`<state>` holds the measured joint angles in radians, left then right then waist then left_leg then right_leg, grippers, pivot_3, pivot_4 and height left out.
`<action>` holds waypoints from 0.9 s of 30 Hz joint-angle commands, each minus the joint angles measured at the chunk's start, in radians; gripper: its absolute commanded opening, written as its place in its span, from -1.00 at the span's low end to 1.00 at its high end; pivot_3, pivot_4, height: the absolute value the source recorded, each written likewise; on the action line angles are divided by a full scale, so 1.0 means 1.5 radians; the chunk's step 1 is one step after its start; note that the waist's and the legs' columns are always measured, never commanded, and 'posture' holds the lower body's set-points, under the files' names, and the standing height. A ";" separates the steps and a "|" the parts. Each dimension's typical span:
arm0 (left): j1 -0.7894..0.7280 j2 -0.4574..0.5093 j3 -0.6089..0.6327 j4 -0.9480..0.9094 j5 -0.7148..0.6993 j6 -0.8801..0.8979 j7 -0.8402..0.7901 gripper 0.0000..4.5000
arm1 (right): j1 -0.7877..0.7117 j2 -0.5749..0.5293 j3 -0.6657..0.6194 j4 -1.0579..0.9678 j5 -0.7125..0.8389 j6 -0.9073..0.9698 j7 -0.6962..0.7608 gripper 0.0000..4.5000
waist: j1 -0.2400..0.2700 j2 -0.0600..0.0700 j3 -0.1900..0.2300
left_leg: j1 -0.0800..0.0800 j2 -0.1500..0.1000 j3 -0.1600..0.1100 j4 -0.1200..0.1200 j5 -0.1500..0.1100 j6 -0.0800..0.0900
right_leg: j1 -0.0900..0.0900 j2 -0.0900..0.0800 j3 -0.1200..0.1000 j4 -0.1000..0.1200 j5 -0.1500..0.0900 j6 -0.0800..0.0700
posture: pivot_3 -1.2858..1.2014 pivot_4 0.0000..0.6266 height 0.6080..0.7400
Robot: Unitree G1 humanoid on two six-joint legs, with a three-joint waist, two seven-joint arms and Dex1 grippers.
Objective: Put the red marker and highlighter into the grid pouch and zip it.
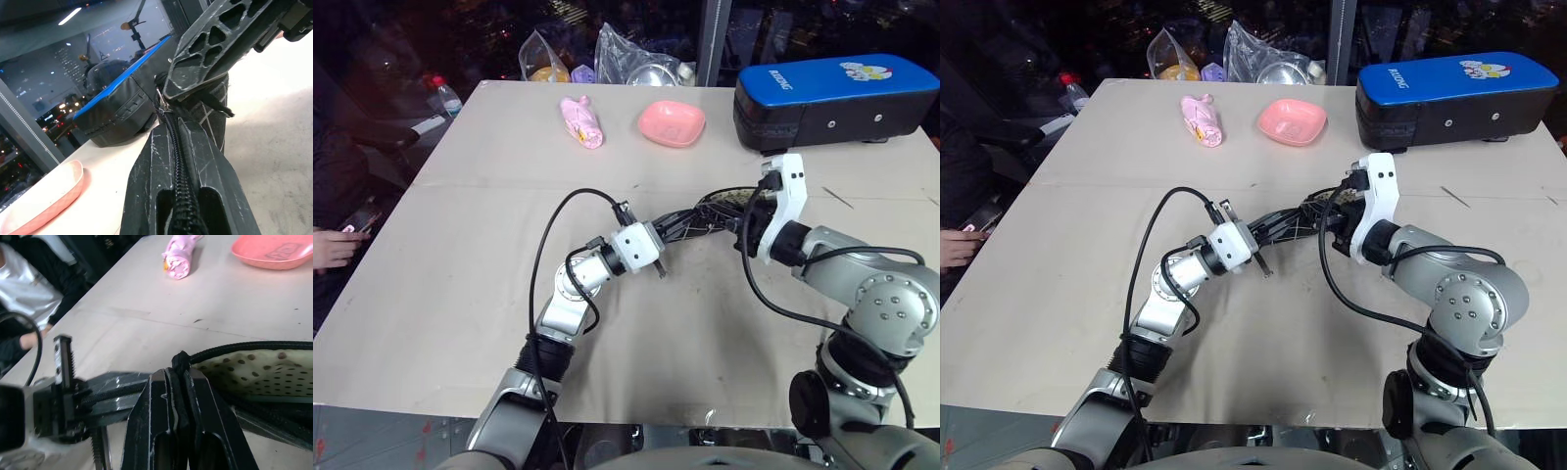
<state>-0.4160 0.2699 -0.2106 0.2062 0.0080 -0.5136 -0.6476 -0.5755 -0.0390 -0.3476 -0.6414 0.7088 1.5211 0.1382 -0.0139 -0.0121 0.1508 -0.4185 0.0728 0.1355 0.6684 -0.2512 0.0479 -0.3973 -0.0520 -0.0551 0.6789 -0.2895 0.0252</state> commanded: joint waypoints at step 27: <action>0.009 0.008 -0.001 -0.003 0.015 -0.011 0.012 -1.00 | -0.033 0.080 -0.111 0.090 -0.060 -0.409 -0.236 -0.98 | -0.001 0.000 0.000 | 0.000 0.000 0.000 -0.001 0.000 0.000 | 0.000 0.000 -0.001 0.000 0.000 0.000 | 0.03 -0.52 1.00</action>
<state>-0.4143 0.2711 -0.2188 0.2063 0.0189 -0.5157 -0.6440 -0.5966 0.0978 -0.4707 -0.4782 0.6357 0.9962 -0.1801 -0.0152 -0.0119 0.1509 -0.4185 0.0727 0.1363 0.6674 -0.2511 0.0476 -0.3976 -0.0519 -0.0562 0.6785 -0.2896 0.0254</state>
